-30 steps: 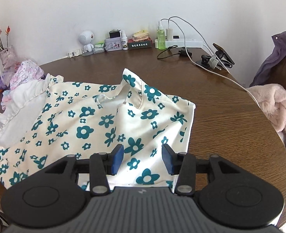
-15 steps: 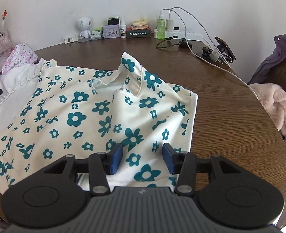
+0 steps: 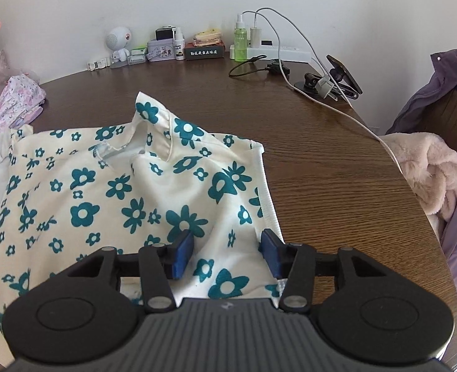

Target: Fold clothes

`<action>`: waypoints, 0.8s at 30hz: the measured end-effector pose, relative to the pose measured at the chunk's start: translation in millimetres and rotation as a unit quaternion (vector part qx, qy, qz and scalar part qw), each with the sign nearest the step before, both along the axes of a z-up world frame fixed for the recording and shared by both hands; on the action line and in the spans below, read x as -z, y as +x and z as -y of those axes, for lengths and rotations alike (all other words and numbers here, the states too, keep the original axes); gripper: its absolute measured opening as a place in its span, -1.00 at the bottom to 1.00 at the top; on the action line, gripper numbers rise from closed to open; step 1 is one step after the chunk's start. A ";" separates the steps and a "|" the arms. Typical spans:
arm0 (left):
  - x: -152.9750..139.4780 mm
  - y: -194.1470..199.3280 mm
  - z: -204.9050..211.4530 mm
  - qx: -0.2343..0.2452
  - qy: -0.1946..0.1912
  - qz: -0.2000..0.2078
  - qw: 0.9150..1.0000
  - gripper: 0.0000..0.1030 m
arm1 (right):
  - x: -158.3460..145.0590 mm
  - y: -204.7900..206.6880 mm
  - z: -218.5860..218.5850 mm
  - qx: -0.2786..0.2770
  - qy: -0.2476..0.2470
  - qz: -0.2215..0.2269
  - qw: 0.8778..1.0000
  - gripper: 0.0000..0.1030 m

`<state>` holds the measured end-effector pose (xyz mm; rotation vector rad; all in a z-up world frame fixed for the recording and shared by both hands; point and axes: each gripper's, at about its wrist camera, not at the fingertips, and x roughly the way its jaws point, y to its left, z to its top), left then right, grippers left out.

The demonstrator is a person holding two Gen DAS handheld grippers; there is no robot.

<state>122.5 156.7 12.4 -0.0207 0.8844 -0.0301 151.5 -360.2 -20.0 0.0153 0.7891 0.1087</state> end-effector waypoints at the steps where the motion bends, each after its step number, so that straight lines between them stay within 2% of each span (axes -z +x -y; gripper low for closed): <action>1: -4.6 -2.4 -2.9 -0.003 0.002 0.009 1.000 -0.69 | -2.4 0.0 -0.9 -0.008 0.007 0.006 1.000 -0.06; 3: -18.4 1.3 -5.3 -0.012 0.020 0.029 0.999 -0.62 | -7.4 0.0 -2.7 -0.023 0.021 0.018 0.999 -0.06; 4: -27.6 6.6 -5.1 -0.010 0.022 0.042 0.999 -0.49 | -9.8 -0.1 -3.7 -0.031 0.028 0.024 0.999 -0.06; 5: -34.7 13.7 -3.5 -0.003 0.021 0.044 0.999 -0.22 | -10.6 0.4 -6.1 -0.036 0.025 0.028 0.999 -0.06; 8: -51.6 46.4 10.9 0.032 0.009 0.039 0.999 0.21 | -8.7 6.0 -13.5 -0.042 0.019 0.027 0.999 -0.06; 11: -54.2 92.2 31.5 0.051 -0.029 0.011 0.998 0.35 | -4.1 7.9 -14.9 -0.039 0.022 0.022 0.999 -0.06; 15: -41.9 157.5 45.5 0.015 -0.067 -0.013 0.998 0.36 | 0.9 2.6 -12.9 -0.033 0.032 0.022 0.999 -0.03; 19: -14.7 212.1 48.2 -0.037 -0.039 -0.041 0.998 0.34 | 5.1 -2.2 -12.4 -0.034 0.030 0.023 0.999 0.01; 21: 0.3 229.3 43.7 -0.049 -0.042 -0.058 0.996 0.29 | 6.1 -2.8 -13.2 -0.038 0.026 0.025 0.999 0.04; 22: 7.9 235.9 41.2 -0.055 -0.050 -0.068 0.995 0.18 | 6.4 -2.7 -13.7 -0.040 0.023 0.025 0.999 0.05; 23: 14.0 239.9 38.5 -0.060 -0.060 -0.075 0.994 -0.12 | 6.4 -2.5 -14.2 -0.041 0.022 0.025 0.999 0.05; 24: 14.5 240.1 39.3 -0.061 -0.048 -0.062 0.995 -0.26 | 6.5 -2.2 -14.9 -0.042 0.019 0.025 0.999 0.06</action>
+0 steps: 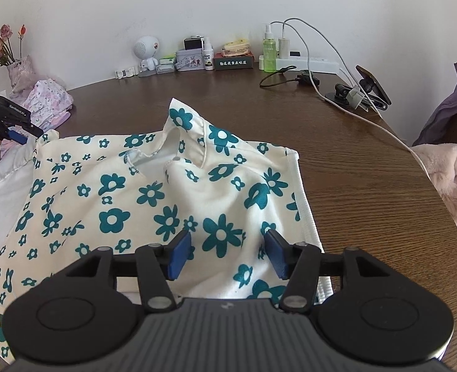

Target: Fold clothes

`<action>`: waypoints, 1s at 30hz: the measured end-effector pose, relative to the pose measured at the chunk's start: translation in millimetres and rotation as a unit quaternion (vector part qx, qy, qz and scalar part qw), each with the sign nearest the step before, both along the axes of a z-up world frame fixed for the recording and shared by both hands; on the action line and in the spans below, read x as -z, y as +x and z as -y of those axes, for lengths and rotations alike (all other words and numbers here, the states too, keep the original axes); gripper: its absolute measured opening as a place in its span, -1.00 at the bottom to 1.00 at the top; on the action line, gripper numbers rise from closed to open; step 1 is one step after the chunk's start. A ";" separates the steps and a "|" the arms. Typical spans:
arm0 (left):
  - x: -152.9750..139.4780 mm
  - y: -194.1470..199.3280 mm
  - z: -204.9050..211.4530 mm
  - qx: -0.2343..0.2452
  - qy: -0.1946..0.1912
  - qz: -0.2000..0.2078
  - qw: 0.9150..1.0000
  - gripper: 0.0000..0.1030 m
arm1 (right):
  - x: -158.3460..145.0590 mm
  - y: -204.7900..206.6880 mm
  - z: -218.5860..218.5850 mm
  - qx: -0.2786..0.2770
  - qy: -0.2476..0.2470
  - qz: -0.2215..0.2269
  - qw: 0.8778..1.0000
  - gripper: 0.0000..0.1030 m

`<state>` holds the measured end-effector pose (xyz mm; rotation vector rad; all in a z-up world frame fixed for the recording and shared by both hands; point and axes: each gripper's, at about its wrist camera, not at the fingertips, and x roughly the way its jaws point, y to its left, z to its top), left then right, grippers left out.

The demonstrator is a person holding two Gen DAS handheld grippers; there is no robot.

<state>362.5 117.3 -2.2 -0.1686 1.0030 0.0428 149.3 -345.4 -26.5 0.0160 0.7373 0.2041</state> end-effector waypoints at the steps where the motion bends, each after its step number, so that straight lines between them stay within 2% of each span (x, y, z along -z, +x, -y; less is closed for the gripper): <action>1: 0.1 1.2 1.2 0.004 0.010 -0.003 1.000 -0.94 | 0.1 0.3 -0.7 -0.001 -0.002 0.000 1.000 0.06; 3: -2.7 -4.3 0.3 -0.002 0.021 0.002 1.000 -0.93 | 1.0 -0.5 -4.6 -0.006 -0.020 0.002 1.000 0.06; 6: -16.9 -28.4 -1.7 0.005 0.060 0.036 0.998 -0.94 | 2.9 -2.5 -10.4 -0.002 -0.044 0.009 0.999 0.09; 8: -23.2 -46.9 -10.8 -0.002 0.066 0.047 0.997 -0.94 | 3.2 -0.8 -7.6 0.005 -0.035 0.005 0.999 0.09; 13: -15.4 -75.4 -33.0 -0.016 0.050 0.035 0.998 -0.91 | 3.1 -0.2 -6.2 0.019 -0.038 0.002 0.999 0.09; 16: -20.1 -88.2 -38.8 -0.015 0.032 0.055 0.998 -0.69 | -2.2 1.8 -6.6 0.008 -0.027 -0.007 1.000 0.10; 18: -31.8 -96.3 -39.1 0.003 0.021 0.083 0.996 -0.41 | -14.3 2.2 -5.7 -0.010 -0.007 0.001 1.000 0.10; 19: -37.7 -99.7 -38.4 0.014 0.017 0.095 0.995 -0.12 | -23.5 3.7 -6.3 -0.018 -0.002 0.010 1.000 0.10; 20: -42.0 -99.8 -34.5 0.025 0.022 0.101 0.994 0.08 | -32.0 6.4 -7.2 -0.028 -0.002 0.018 0.999 0.11; 21: -46.2 -99.6 -30.4 0.036 0.027 0.106 0.993 0.12 | -39.3 11.6 -8.7 -0.038 -0.004 0.023 0.999 0.14; 25: -42.7 -88.5 -12.2 0.069 0.041 0.111 0.991 0.13 | -55.5 57.4 -30.8 -0.067 -0.036 0.024 0.997 0.23; 28: -26.8 -77.0 5.7 0.105 0.038 0.098 0.989 0.02 | -45.8 98.2 -55.7 -0.085 -0.069 0.011 0.994 0.23; 30: -15.3 -71.1 15.1 0.125 0.036 0.081 0.988 -0.16 | -35.1 122.3 -72.1 -0.094 -0.097 0.003 0.991 0.22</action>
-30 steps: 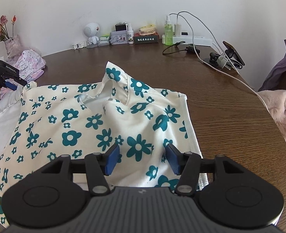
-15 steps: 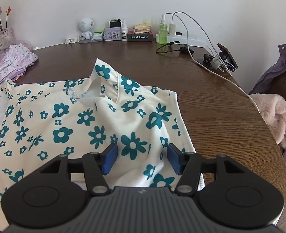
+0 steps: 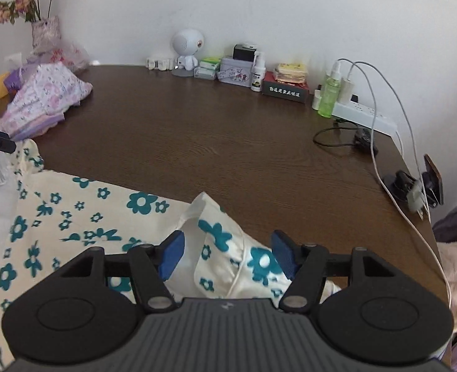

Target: Fold clothes

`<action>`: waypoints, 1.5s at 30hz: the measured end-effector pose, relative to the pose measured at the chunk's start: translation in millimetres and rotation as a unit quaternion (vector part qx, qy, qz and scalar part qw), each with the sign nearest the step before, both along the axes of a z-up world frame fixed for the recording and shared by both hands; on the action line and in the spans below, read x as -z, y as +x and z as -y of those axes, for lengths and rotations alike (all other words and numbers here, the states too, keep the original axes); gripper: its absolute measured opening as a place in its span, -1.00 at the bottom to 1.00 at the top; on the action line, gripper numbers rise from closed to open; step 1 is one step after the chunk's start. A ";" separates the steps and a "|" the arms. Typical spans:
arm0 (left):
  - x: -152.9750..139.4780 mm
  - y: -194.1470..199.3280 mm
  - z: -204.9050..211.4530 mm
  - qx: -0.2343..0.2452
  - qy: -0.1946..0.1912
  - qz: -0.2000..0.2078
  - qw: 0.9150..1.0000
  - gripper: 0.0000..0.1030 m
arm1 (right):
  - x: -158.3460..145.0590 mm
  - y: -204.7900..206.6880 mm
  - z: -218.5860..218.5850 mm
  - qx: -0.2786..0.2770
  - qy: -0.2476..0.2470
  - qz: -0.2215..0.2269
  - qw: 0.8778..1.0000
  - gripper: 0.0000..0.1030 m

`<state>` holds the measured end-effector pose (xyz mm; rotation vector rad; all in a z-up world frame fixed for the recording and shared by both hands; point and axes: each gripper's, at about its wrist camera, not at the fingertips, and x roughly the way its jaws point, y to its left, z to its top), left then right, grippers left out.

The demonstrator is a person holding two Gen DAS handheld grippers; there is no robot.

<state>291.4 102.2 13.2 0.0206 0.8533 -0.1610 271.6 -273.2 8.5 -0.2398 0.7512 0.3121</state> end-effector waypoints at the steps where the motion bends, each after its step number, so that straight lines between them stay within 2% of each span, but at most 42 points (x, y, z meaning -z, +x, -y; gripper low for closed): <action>1: 6.6 2.7 4.1 0.003 0.015 -0.011 1.000 -0.48 | 6.5 9.6 -6.0 -0.004 -0.014 -0.004 1.000 0.17; 2: 13.3 5.4 8.2 0.006 0.031 -0.022 0.999 -0.79 | 12.2 16.9 -9.5 -0.005 -0.023 -0.010 1.000 0.05; 3: 15.4 5.2 9.5 0.008 0.041 -0.013 0.999 -0.81 | 17.3 23.8 -9.9 -0.003 -0.029 -0.021 0.999 -0.58; 4: 16.4 6.1 8.7 0.007 0.046 -0.013 0.999 -0.84 | 21.3 28.8 -7.9 0.008 -0.033 -0.032 0.999 -0.91; 9: 17.2 10.9 1.8 -0.028 0.047 -0.013 0.998 -0.87 | 26.3 41.2 20.4 0.046 0.013 -0.046 0.998 -0.87; 11: 15.1 9.3 -0.4 -0.040 0.048 -0.011 0.998 -0.77 | 18.5 36.3 26.8 0.049 0.045 -0.054 0.996 -0.66; 12: 9.7 4.3 -1.3 -0.041 0.046 0.002 0.998 -0.76 | 12.9 31.9 29.5 0.048 0.059 -0.054 0.996 -0.40; 13: 4.2 -0.9 -2.2 -0.041 0.044 0.015 0.998 -0.73 | 7.2 27.5 32.2 0.048 0.073 -0.053 0.995 -0.25; 16: -17.4 -20.5 4.4 -0.012 0.022 0.049 0.998 -0.51 | -8.6 11.3 29.7 0.019 0.119 -0.065 0.991 -0.24; 19: -32.1 -29.3 35.4 0.052 0.019 0.047 0.997 -0.45 | -12.7 9.0 16.0 -0.017 0.171 -0.101 0.980 -0.23; 22: -27.3 -31.7 68.3 0.093 0.035 0.033 0.995 -0.34 | 1.5 22.2 -0.4 0.012 0.150 -0.123 0.981 -0.23; 25: -16.0 -27.4 86.8 0.114 0.044 0.028 0.992 -0.34 | 15.9 35.6 -16.8 0.041 0.128 -0.145 0.980 -0.23; 27: -10.2 -18.6 90.6 0.109 0.036 0.026 0.993 -0.32 | 22.7 40.5 -17.1 0.053 0.150 -0.143 0.977 -0.24; 28: -7.7 -13.9 92.0 0.106 0.031 0.024 0.994 -0.31 | 24.4 43.6 -17.1 0.054 0.166 -0.147 0.974 -0.37; 30: -4.3 -5.5 92.3 0.097 0.022 0.025 0.995 -0.32 | 25.6 47.9 -18.8 0.041 0.204 -0.160 0.965 -0.97; 31: -2.9 -2.2 92.1 0.098 0.018 0.023 0.995 -0.33 | 21.6 47.0 -20.5 0.037 0.201 -0.150 0.967 -0.97; 32: -2.0 -0.5 91.7 0.098 0.018 0.022 0.995 -0.43 | 17.4 46.0 -22.2 0.033 0.197 -0.140 0.970 -0.97; 33: -0.6 0.6 91.0 0.097 0.022 0.021 0.995 -0.56 | 13.1 45.8 -21.0 0.033 0.201 -0.128 0.971 -0.97; 34: 0.8 1.7 90.3 0.095 0.026 0.020 0.995 -0.81 | 11.6 49.6 -16.2 0.040 0.215 -0.125 0.968 -0.97; 35: 2.2 2.7 89.6 0.094 0.031 0.019 0.995 -0.93 | 11.4 53.0 -12.0 0.048 0.229 -0.125 0.964 -0.97; 37: 4.2 4.2 86.8 0.086 0.029 0.022 0.996 -0.93 | 13.3 60.9 -5.6 0.065 0.250 -0.126 0.958 -0.97; 40: 5.9 5.6 84.0 0.066 0.031 0.027 0.997 -0.91 | 28.8 69.4 -7.7 0.081 0.251 -0.119 0.957 -0.97; 42: 4.4 3.8 82.9 0.056 0.035 0.033 0.997 -0.77 | 39.8 73.5 -9.6 0.091 0.254 -0.124 0.955 -0.95; 45: -8.4 -5.5 74.0 0.048 0.031 0.047 0.997 -0.54 | 40.1 72.2 -6.4 0.084 0.260 -0.154 0.949 -0.77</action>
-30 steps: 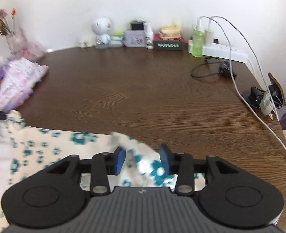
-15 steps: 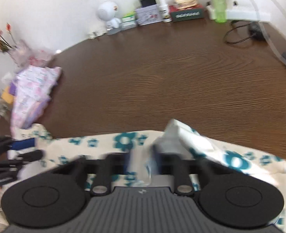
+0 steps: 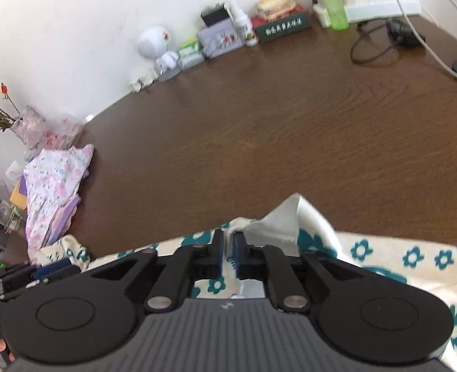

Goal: Fold clothes
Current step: 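Release the dress with both grippers and pull back to view it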

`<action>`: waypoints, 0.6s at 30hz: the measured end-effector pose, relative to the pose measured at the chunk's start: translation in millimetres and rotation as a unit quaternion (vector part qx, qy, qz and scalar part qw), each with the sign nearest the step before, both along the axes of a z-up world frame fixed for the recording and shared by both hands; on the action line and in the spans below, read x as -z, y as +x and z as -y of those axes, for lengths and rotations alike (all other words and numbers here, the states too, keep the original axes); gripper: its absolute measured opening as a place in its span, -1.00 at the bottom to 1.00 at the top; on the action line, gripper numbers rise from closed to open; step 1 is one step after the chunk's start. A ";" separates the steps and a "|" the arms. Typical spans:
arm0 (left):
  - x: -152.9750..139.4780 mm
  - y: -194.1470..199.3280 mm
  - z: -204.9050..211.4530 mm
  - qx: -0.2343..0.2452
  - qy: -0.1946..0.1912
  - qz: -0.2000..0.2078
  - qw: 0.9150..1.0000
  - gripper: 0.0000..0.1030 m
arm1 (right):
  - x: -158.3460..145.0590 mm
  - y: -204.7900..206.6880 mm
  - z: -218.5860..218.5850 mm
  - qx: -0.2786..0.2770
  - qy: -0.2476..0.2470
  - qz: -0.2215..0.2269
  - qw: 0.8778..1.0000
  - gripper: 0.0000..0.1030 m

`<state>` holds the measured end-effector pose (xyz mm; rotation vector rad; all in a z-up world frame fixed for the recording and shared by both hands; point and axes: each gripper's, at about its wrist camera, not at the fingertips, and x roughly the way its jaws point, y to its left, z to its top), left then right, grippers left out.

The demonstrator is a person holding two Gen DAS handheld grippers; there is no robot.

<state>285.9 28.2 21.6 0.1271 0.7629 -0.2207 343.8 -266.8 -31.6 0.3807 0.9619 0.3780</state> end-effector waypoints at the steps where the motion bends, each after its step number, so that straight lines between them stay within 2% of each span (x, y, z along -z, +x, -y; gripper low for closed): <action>1: -6.5 -4.7 -5.0 0.003 -0.005 0.005 1.000 -0.36 | -4.1 -3.7 3.3 -0.004 0.006 -0.004 1.000 -0.62; 2: -13.2 -9.4 -10.1 0.007 -0.010 0.010 1.000 -0.16 | -13.5 -10.5 8.1 -0.007 0.011 0.002 1.000 -0.53; 3: -19.7 -16.1 -15.9 0.010 -0.015 0.016 1.000 -0.08 | -23.0 -17.9 12.9 -0.012 0.015 0.012 1.000 -0.32; 4: -25.1 -25.0 -19.8 0.015 -0.013 0.021 1.000 0.05 | -36.5 -29.4 18.2 -0.017 0.016 0.028 0.999 -0.20; 9: -42.3 -81.6 -36.6 0.044 0.000 0.038 0.998 0.09 | -72.8 -101.8 30.3 -0.062 -0.063 0.096 0.991 -0.19; 11: -41.7 -112.0 -41.5 0.063 -0.008 0.042 0.997 0.06 | -68.3 -129.2 33.2 -0.072 -0.105 0.108 0.986 -0.20; 13: -38.4 -139.4 -44.8 0.073 -0.035 0.025 0.996 0.03 | -57.2 -156.8 37.1 -0.073 -0.141 0.115 0.981 -0.21; 15: -34.4 -165.2 -48.3 0.088 -0.070 0.007 0.994 0.02 | -45.3 -176.7 42.5 -0.078 -0.150 0.111 0.979 -0.21; 18: -25.3 -203.2 -46.6 0.112 -0.122 -0.018 0.986 0.03 | -28.5 -200.7 48.3 -0.074 -0.135 0.101 0.983 -0.21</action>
